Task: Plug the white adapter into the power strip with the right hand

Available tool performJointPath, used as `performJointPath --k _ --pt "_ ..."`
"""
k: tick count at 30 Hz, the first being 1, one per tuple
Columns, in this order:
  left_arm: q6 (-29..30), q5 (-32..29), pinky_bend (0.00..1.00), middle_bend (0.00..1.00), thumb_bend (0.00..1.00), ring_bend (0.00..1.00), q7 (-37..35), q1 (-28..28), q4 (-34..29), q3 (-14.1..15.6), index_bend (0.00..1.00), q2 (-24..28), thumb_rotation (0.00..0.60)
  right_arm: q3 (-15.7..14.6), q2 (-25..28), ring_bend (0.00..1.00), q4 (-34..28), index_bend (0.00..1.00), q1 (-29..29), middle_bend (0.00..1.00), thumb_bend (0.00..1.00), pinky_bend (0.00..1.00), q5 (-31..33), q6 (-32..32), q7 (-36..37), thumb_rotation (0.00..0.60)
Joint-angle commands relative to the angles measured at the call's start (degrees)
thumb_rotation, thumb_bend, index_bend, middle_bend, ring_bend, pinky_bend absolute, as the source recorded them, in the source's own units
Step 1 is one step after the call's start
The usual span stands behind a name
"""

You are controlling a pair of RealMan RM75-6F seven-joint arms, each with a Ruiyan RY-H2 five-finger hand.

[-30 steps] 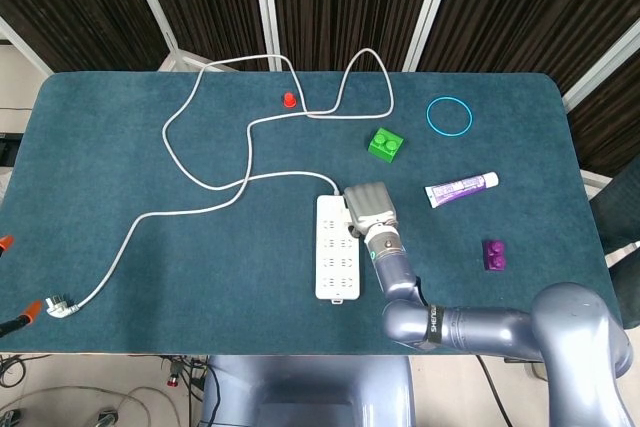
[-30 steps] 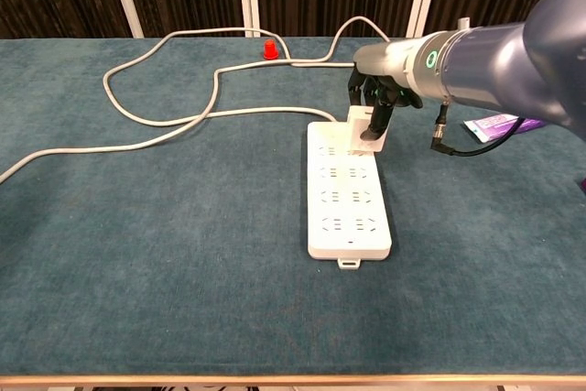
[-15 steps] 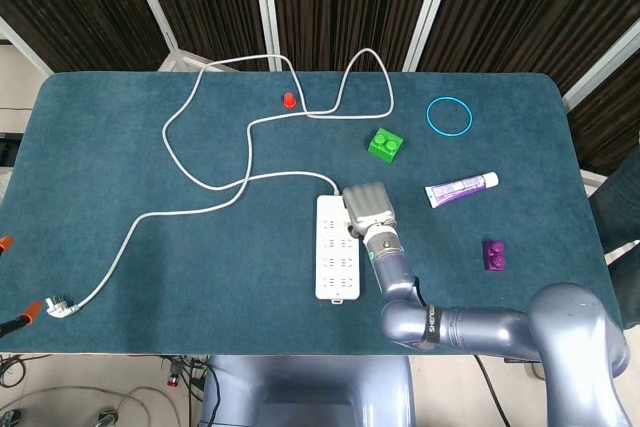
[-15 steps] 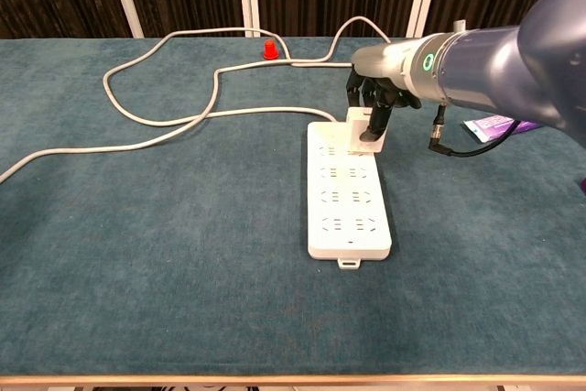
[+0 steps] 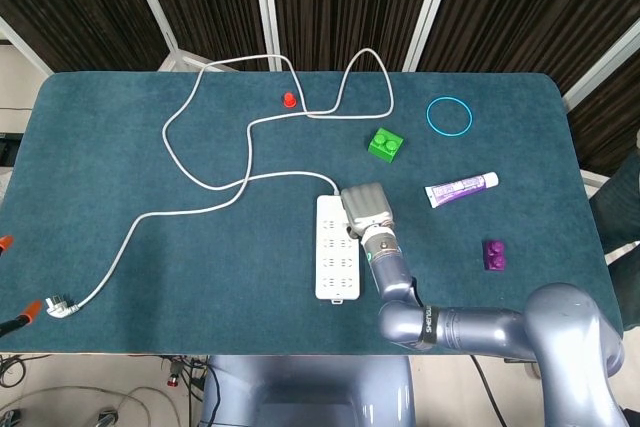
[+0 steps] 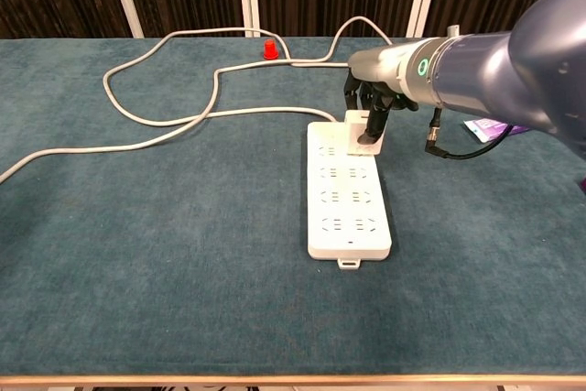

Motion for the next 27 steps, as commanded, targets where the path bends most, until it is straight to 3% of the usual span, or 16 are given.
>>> performJointPath --k 1,27 --pt "0.0 0.0 0.01 0.00 0.14 0.00 0.0 0.0 0.0 0.0 0.15 0.0 0.600 -0.1 -0.1 0.84 0.1 0.76 0.0 0.71 0.64 0.75 0.0 0.0 -0.1 0.600" --pt "0.0 -0.2 0.01 0.00 0.14 0.00 -0.6 0.0 0.0 -0.1 0.15 0.2 0.600 0.0 -2.3 0.85 1.4 0.80 0.5 0.74 0.64 0.75 -0.6 0.2 -1.4 0.600"
